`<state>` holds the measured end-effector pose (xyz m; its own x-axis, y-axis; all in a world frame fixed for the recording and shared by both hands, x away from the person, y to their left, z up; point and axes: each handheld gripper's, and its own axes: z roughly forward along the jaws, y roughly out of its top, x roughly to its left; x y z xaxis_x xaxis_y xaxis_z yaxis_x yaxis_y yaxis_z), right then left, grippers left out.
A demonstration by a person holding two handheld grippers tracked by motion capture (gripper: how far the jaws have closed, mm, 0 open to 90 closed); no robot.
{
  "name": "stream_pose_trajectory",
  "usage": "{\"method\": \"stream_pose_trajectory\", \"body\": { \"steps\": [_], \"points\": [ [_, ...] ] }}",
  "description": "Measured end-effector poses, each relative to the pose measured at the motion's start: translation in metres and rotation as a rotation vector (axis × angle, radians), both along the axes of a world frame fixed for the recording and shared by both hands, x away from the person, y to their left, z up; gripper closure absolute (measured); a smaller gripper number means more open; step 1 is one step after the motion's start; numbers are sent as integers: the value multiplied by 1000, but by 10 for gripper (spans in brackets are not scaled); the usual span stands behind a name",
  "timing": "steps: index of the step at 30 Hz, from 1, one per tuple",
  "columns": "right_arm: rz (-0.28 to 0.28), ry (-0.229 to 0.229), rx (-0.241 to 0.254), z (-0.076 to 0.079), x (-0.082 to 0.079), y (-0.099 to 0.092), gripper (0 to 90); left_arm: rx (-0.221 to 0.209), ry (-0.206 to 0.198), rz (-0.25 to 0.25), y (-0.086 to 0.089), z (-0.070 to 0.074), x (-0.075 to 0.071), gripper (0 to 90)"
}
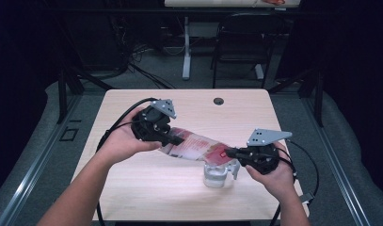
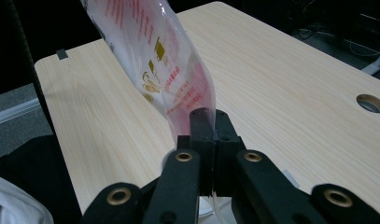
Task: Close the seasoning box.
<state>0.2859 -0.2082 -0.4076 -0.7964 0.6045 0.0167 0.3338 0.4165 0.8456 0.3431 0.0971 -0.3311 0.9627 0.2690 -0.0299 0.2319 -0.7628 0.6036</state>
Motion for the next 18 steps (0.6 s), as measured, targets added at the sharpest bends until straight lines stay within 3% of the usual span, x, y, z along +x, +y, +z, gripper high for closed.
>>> {"method": "stream_pose_trajectory", "body": {
  "steps": [9, 18],
  "points": [
    [-6, -10, -6, -1, 1, 6, 898, -37, 9, 22, 10, -13, -1, 750],
    [-5, -15, 25, -3, 3, 7, 856, -79, 18, 42, 20, -20, -1, 755]
  ]
}}
